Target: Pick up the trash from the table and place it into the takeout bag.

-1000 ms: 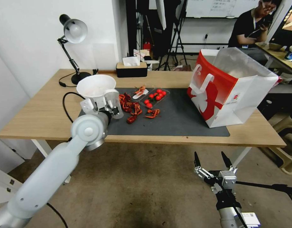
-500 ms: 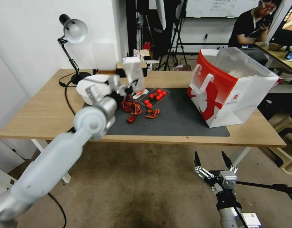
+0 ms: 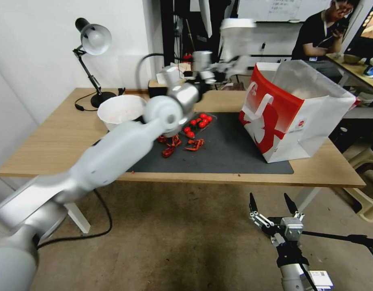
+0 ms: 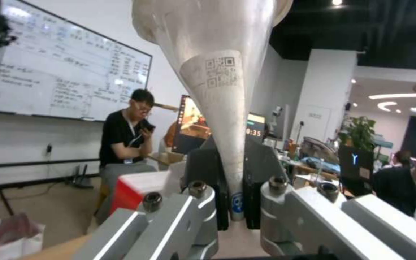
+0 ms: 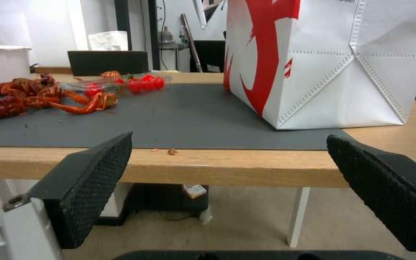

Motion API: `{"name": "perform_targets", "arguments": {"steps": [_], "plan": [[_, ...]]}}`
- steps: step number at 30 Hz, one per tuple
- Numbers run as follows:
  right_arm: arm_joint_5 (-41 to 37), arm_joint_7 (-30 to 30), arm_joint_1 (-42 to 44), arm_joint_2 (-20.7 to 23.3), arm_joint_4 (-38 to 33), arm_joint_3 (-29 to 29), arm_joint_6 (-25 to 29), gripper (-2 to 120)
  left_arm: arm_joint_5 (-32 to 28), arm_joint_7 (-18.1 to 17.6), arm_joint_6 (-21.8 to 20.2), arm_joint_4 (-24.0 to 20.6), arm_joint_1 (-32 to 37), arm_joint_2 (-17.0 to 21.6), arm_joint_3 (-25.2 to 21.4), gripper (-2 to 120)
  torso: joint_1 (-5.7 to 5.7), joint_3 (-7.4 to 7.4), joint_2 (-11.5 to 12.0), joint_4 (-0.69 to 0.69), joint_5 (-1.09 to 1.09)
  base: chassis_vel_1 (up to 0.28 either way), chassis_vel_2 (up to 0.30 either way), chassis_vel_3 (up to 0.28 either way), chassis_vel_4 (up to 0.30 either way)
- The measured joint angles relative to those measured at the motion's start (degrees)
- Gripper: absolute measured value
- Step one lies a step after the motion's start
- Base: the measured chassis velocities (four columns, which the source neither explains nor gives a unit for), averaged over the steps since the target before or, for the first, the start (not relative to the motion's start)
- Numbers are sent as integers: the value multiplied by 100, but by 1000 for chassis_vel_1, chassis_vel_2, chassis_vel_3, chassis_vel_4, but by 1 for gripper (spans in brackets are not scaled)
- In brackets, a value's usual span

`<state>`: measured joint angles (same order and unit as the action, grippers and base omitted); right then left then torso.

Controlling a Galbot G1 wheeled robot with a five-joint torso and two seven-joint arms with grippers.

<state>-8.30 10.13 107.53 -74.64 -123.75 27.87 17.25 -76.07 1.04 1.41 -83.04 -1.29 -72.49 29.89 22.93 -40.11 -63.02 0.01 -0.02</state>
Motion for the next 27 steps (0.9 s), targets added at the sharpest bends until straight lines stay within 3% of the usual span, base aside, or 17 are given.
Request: {"name": "perform_targets", "arguments": {"steps": [7,15,20,27], "plan": [[-28,-4,-45,-2,67,14,5,100,132,163,127,974,-404,-686,289,5,0,0,0,0,1,0,0,0,0],[-47,-9,-35,8,84,28,12,100,265,527,240,1714,-653,-1236,656,5,-1,0,-1,0,0,0,0,0,0],[-68,-9,-26,8,77,52,16,100,414,612,285,1890,-715,-1436,800,5,0,1,-1,0,1,0,0,0,0],[-106,-10,-2,28,78,76,43,100,1714,750,482,2297,-964,-1590,1317,5,-1,1,-1,0,1,0,0,0,0]]}}
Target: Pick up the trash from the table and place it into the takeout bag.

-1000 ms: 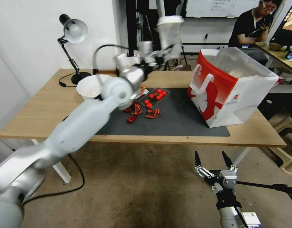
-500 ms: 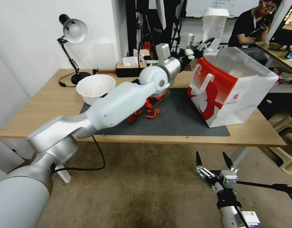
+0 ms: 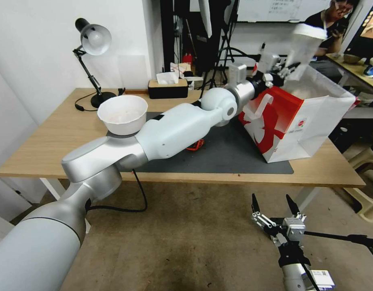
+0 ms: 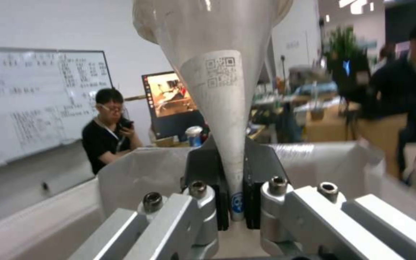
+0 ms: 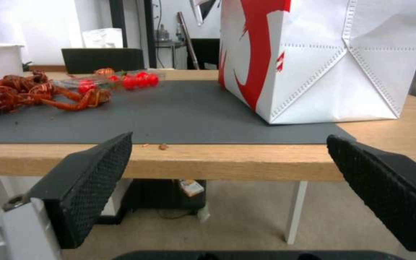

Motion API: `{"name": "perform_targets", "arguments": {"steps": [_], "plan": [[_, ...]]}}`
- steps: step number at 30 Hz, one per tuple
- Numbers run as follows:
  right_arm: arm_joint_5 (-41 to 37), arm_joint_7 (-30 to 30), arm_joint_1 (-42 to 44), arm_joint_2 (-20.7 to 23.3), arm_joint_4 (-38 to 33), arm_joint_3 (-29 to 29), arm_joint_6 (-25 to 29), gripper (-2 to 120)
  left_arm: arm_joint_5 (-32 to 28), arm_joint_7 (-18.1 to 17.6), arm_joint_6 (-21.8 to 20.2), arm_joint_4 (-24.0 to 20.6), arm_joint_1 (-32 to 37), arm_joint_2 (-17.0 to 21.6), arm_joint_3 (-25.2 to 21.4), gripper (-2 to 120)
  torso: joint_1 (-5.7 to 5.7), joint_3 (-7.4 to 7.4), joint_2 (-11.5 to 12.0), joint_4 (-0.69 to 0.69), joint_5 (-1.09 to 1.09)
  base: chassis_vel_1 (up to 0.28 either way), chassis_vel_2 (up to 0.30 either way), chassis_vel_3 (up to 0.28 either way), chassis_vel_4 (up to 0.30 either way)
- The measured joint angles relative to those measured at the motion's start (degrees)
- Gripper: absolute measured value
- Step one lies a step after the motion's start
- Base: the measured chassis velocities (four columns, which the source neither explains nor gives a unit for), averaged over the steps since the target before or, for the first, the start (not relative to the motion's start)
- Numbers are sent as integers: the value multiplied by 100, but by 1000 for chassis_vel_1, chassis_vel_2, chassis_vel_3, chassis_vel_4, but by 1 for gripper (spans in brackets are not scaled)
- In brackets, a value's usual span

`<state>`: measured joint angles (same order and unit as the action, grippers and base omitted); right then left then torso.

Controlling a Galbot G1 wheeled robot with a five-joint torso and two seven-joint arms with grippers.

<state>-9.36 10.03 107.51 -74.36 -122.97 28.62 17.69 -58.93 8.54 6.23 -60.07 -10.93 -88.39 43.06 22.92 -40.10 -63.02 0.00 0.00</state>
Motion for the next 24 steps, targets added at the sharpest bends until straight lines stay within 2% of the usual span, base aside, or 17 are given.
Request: {"name": "perform_targets", "arguments": {"steps": [1,5,8,10,12,16,17,24], "plan": [[-7,0,-1,0,0,0,2,100,187,37,32,100,-52,-18,81,5,0,0,0,-1,0,0,0,0,0],[-14,-1,-4,3,1,2,5,100,325,40,53,215,-124,-44,180,5,0,0,0,-1,0,0,0,0,0],[-27,-2,-3,9,7,8,18,100,407,39,64,259,-168,-48,232,10,0,0,0,-1,0,0,0,0,0],[-33,-5,-2,15,24,14,43,100,441,21,74,248,-196,-31,271,23,0,0,0,0,0,0,0,0,0],[-33,-8,-1,15,29,13,51,100,449,20,80,241,-202,-26,280,27,0,0,0,-1,0,0,0,0,0],[-33,-15,-4,-8,21,-5,60,100,481,28,101,220,-224,17,289,46,0,0,0,0,0,0,0,0,0],[-33,-15,-4,-8,21,-5,60,100,481,28,101,220,-224,17,289,46,0,0,0,0,0,0,0,0,0],[-33,-16,-18,-10,9,-14,54,100,444,43,120,46,-264,242,367,73,0,0,0,-1,1,0,0,0,0]]}}
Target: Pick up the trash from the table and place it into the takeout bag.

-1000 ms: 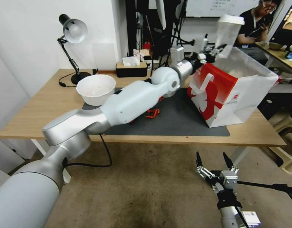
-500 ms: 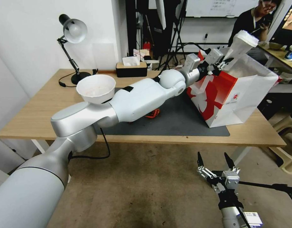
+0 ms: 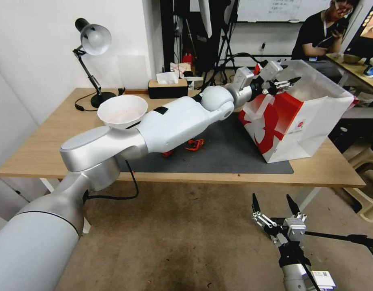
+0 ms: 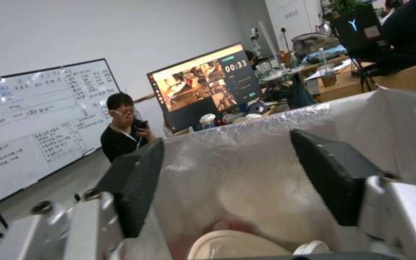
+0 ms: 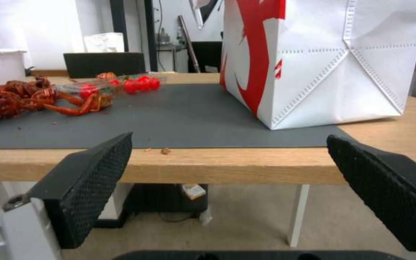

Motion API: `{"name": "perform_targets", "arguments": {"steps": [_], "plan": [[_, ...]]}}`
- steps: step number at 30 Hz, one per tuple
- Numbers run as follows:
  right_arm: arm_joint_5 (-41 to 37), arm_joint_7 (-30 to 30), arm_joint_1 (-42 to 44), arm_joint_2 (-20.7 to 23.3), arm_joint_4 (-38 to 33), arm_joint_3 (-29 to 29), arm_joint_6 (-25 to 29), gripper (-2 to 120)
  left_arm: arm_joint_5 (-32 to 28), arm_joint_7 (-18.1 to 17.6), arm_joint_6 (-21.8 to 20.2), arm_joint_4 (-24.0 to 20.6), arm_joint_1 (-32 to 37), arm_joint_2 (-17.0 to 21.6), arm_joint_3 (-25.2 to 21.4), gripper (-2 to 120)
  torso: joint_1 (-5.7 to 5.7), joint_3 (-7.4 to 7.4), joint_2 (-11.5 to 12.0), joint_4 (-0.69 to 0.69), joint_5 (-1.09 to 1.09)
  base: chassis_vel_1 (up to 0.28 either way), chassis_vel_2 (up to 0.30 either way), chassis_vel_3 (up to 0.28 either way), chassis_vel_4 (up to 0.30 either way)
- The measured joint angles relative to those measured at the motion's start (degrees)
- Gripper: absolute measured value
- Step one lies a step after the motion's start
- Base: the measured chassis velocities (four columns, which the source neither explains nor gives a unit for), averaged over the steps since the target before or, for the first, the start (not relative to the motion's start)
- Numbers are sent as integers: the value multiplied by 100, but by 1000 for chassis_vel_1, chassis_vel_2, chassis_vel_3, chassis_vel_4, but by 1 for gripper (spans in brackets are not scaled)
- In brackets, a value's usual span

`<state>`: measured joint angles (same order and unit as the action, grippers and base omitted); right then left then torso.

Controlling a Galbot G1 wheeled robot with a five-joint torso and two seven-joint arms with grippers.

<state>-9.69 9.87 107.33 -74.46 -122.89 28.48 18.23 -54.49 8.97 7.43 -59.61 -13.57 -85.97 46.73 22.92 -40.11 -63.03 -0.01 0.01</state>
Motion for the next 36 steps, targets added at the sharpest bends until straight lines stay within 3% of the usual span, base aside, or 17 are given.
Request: {"name": "perform_targets", "arguments": {"steps": [9,16,21,36], "plan": [[18,-28,-12,-10,22,-20,1,100,16,-54,64,-398,107,361,-184,99,0,0,0,2,0,0,0,0,0],[52,-44,1,-17,29,-24,7,100,71,106,138,-822,307,821,-425,100,0,0,0,0,1,0,0,0,0],[107,-44,-2,-32,11,-29,8,100,158,456,158,-1155,603,1187,-767,100,0,0,0,1,1,0,0,0,0],[242,-67,-17,-34,-21,-61,0,100,313,405,23,-2236,1705,2148,-1550,100,0,0,0,0,1,0,0,0,0]]}}
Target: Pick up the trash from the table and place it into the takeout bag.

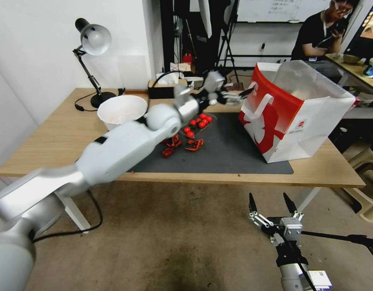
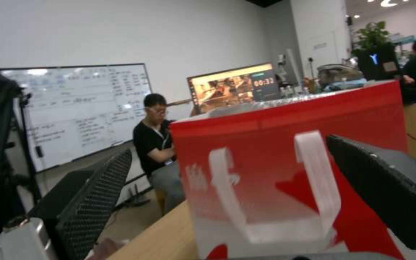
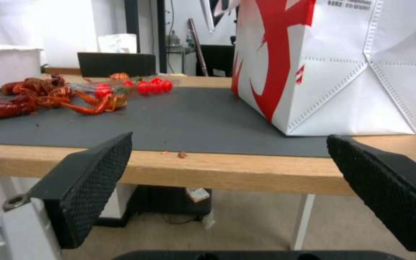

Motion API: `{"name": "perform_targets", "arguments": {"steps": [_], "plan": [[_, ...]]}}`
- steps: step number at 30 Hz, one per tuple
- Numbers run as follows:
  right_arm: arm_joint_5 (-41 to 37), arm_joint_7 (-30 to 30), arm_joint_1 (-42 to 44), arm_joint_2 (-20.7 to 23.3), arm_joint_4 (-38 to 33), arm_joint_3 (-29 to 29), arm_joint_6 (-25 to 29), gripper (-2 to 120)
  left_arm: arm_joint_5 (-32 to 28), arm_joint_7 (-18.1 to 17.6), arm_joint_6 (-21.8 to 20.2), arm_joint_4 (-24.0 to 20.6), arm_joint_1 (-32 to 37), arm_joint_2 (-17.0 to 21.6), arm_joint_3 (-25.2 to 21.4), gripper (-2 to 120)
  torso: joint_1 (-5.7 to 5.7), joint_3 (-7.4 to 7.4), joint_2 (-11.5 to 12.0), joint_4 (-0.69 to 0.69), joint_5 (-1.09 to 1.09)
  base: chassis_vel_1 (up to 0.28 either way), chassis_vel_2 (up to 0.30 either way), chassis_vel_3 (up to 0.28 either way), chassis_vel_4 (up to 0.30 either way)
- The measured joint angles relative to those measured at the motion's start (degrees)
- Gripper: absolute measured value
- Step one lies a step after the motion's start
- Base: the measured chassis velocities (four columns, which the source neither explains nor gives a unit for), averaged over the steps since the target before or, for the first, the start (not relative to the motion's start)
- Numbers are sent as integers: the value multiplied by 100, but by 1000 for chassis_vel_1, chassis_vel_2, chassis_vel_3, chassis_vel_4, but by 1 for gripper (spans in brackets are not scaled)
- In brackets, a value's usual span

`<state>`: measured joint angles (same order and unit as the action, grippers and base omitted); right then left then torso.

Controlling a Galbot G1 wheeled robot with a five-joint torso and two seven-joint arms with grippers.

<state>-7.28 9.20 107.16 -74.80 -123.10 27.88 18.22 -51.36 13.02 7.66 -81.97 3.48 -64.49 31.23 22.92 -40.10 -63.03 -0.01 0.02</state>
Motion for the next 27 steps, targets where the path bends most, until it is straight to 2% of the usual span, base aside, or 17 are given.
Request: {"name": "perform_targets", "arguments": {"steps": [9,10,12,13,14,16,17,18,20,21,24,27], "plan": [[101,4,7,-21,-31,-55,-13,100,152,-11,-36,-484,712,564,-472,100,0,0,0,0,0,0,0,0,0],[111,9,9,-23,-44,-69,-27,100,210,-141,-79,-629,910,676,-597,100,0,0,0,-1,1,0,0,0,0],[144,18,17,-33,-78,-90,-47,100,527,-792,-355,-1068,1514,887,-1028,100,0,0,0,1,1,0,0,0,0],[144,18,17,-33,-78,-90,-47,100,527,-792,-355,-1068,1514,887,-1028,100,0,0,0,1,1,0,0,0,0],[159,20,22,-46,-92,-95,-51,100,734,-1332,-658,-1384,1884,944,-1310,100,0,0,0,2,-2,0,0,0,0],[185,23,39,-49,-97,-102,-52,100,1237,-2636,-1203,-2014,2782,1040,-1978,100,0,1,0,1,-1,0,0,0,0],[189,24,44,-42,-97,-104,-52,100,1567,-3036,-1254,-2186,3158,1100,-2200,100,0,1,0,0,0,0,0,0,0],[189,24,44,-42,-97,-104,-52,100,1567,-3036,-1254,-2186,3158,1100,-2200,100,0,1,0,0,0,0,0,0,0],[196,24,49,-23,-91,-105,-52,100,1953,-3660,-1218,-2565,3951,1225,-2569,100,0,1,0,2,-1,0,0,0,0],[196,24,49,-23,-91,-105,-52,100,1953,-3660,-1218,-2565,3951,1225,-2569,100,0,1,0,2,-1,0,0,0,0],[210,22,37,-10,-90,-127,-54,100,2499,-4034,-1172,-2970,5053,1372,-3165,100,-1,0,0,0,-2,0,0,0,0],[213,21,8,6,-71,-143,-71,100,2733,-4238,-1145,-3097,5465,1373,-3429,100,0,0,0,1,-1,0,0,0,0]]}}
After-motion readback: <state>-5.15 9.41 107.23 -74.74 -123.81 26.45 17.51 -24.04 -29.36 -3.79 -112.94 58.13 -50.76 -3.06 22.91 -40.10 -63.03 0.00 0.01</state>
